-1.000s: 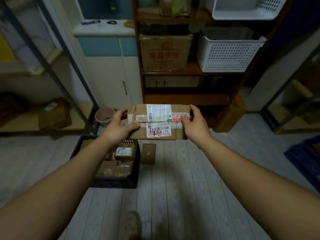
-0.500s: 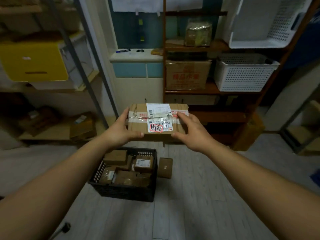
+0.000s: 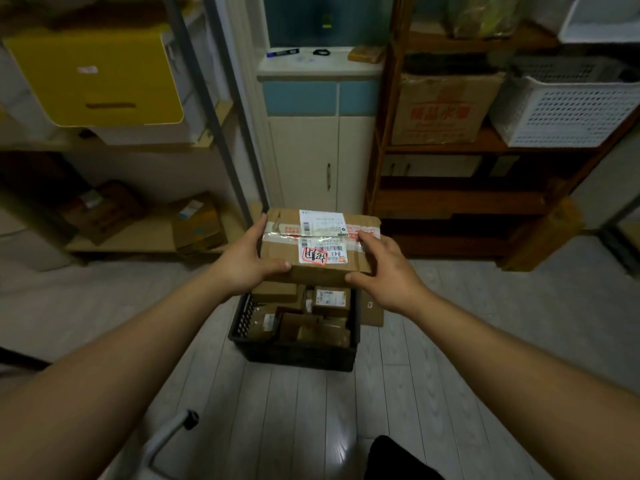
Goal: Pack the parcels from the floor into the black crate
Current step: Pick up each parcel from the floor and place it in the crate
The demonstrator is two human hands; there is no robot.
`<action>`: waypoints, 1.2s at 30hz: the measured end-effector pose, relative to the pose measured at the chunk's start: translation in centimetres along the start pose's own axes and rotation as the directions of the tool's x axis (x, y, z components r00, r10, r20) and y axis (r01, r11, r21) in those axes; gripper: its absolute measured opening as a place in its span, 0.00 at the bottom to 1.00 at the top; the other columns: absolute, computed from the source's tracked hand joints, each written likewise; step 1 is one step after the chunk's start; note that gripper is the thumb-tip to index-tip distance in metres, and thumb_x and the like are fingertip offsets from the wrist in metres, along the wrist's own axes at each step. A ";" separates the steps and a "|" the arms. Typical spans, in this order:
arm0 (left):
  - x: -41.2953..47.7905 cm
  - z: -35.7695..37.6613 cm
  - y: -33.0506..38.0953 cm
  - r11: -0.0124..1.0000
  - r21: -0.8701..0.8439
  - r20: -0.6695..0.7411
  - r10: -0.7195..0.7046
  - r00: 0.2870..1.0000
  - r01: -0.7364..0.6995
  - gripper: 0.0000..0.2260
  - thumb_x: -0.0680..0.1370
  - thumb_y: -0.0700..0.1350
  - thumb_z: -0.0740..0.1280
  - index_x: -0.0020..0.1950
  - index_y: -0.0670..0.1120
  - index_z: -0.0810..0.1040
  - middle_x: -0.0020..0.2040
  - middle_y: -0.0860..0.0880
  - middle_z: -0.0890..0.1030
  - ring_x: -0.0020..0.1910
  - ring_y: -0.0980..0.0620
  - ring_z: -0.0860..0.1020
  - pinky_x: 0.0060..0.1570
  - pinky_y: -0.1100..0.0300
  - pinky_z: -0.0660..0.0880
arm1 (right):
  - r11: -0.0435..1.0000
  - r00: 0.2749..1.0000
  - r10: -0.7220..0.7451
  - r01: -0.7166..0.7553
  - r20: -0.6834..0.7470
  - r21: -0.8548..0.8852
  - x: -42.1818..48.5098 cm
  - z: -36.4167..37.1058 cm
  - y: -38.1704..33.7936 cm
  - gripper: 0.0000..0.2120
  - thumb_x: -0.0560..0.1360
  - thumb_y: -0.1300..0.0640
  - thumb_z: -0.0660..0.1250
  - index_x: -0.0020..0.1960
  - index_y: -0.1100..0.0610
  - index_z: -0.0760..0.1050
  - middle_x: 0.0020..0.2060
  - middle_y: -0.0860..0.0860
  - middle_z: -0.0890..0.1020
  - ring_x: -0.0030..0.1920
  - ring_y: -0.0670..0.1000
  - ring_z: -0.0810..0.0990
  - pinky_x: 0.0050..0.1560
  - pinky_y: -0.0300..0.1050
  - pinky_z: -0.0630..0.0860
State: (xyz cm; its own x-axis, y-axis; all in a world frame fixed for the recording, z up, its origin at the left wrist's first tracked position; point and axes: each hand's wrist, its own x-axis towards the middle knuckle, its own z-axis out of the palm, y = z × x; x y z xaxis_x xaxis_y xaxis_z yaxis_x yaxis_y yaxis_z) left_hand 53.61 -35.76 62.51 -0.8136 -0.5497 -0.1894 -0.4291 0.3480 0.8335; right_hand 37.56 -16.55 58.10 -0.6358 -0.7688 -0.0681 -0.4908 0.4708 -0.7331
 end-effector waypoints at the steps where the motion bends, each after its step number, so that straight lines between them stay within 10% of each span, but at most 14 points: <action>1: 0.8 0.0 -0.6 1.000 0.019 -0.007 -0.015 1.000 0.015 0.43 0.71 0.44 0.73 0.77 0.54 0.48 0.66 0.56 0.70 0.62 0.54 0.70 0.61 0.57 0.69 | 1.000 1.000 0.006 -0.006 0.007 -0.003 0.7 0.3 0.1 0.39 0.72 0.50 0.70 0.75 0.44 0.52 0.75 0.49 0.55 0.72 0.54 0.61 0.67 0.49 0.65; 15: 16.8 -0.8 -9.7 0.975 0.206 -0.031 -0.083 0.996 0.088 0.26 0.67 0.46 0.75 0.61 0.57 0.69 0.48 0.65 0.75 0.45 0.69 0.74 0.41 0.76 0.69 | 0.997 0.994 0.049 -0.055 0.094 0.061 16.9 10.3 5.5 0.34 0.73 0.50 0.69 0.74 0.47 0.57 0.73 0.48 0.57 0.71 0.53 0.62 0.65 0.43 0.63; 20: 21.2 0.4 -17.6 0.929 0.348 0.078 -0.166 0.983 0.129 0.27 0.67 0.49 0.75 0.63 0.52 0.69 0.56 0.53 0.79 0.54 0.54 0.77 0.56 0.54 0.76 | 0.989 0.974 0.100 -0.120 0.202 0.090 19.7 16.9 9.3 0.33 0.75 0.51 0.68 0.75 0.47 0.55 0.75 0.49 0.53 0.71 0.52 0.60 0.63 0.39 0.61; 29: 25.2 5.4 -36.5 0.899 0.410 0.330 -0.302 0.895 0.152 0.49 0.66 0.52 0.76 0.76 0.52 0.47 0.72 0.45 0.63 0.69 0.44 0.66 0.66 0.46 0.69 | 0.967 0.950 0.248 -0.253 0.188 0.001 19.6 32.3 16.6 0.32 0.73 0.58 0.70 0.74 0.52 0.61 0.75 0.54 0.57 0.71 0.54 0.63 0.70 0.42 0.62; 36: 26.2 9.8 -50.1 0.812 0.552 0.309 -0.411 0.857 0.191 0.39 0.70 0.52 0.73 0.75 0.56 0.53 0.72 0.43 0.62 0.67 0.39 0.66 0.65 0.44 0.69 | 0.932 0.895 0.355 -0.362 0.269 -0.023 20.6 44.0 22.4 0.29 0.75 0.59 0.65 0.74 0.51 0.60 0.71 0.56 0.61 0.63 0.57 0.71 0.62 0.47 0.72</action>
State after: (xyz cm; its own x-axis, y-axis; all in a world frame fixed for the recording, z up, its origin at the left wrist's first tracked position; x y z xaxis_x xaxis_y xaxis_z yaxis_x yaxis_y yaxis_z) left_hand 49.98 -60.14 10.74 -0.6423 -0.3798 -0.6657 -0.7201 0.5966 0.3544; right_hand 39.59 -40.88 10.50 -0.5832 -0.6378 -0.5030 -0.2406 0.7271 -0.6430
